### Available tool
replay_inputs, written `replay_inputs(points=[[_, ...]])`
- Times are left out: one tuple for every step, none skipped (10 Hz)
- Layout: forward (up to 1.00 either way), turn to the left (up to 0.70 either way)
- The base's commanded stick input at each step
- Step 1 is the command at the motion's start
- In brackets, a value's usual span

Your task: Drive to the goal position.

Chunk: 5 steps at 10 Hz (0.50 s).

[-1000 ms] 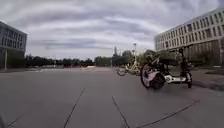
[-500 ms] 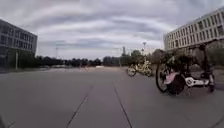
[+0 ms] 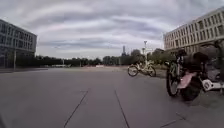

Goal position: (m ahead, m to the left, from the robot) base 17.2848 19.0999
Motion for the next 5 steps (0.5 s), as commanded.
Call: replay_inputs(points=[[0.85,0.0],[0.85,0.0],[0.85,0.32],[0.85,0.14],[0.85,0.06]])
